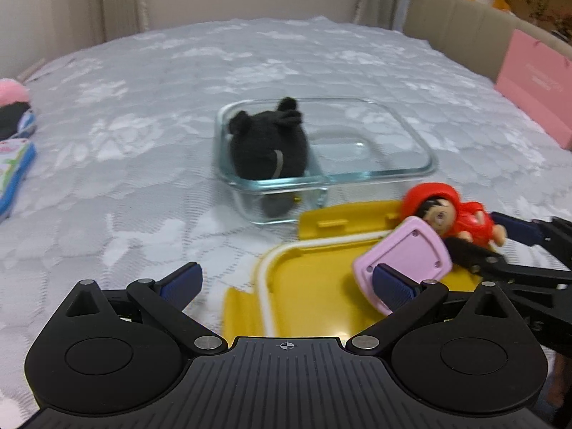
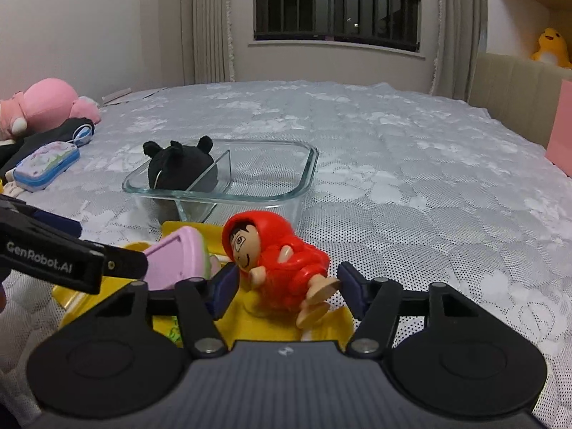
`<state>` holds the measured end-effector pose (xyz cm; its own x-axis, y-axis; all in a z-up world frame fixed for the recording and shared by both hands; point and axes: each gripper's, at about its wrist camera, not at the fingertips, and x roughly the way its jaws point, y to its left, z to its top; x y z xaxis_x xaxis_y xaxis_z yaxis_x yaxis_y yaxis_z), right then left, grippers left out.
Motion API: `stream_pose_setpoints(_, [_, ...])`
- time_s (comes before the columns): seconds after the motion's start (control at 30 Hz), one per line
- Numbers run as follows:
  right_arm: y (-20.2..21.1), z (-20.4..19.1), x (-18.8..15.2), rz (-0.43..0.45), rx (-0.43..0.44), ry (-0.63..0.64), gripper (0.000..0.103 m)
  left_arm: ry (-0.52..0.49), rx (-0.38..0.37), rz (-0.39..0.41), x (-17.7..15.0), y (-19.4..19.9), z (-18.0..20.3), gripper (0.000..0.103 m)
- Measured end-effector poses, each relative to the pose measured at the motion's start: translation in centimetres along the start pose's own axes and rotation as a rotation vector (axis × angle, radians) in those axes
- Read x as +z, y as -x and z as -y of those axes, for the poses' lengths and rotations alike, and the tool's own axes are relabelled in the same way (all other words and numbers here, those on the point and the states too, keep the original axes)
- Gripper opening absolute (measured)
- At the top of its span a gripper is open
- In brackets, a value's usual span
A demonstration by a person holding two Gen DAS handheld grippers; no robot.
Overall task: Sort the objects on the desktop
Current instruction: 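Lower the right gripper onto the red hooded doll and grasp it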
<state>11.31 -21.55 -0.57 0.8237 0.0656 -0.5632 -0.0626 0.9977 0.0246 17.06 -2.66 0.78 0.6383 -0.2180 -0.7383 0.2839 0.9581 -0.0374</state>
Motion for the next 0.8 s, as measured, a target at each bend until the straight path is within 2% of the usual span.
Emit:
stream_pose_setpoints(0.03, [0.07,-0.03,-0.01,0.002,-0.002,0.0,0.057,0.001,-0.001,-0.001,-0.02,0.01,-0.09,0.103])
stream_pose_setpoints(0.5, [0.31,0.4,-0.14,0.008,0.017,-0.083,0.056,-0.007,0.003,-0.003,-0.13,0.02,-0.31,0.103])
stream_pose_setpoints(0.8, [0.74,0.31,0.06,0.021,0.031,-0.093,0.056,-0.007,0.016,-0.005,-0.18,0.09,-0.54,0.103])
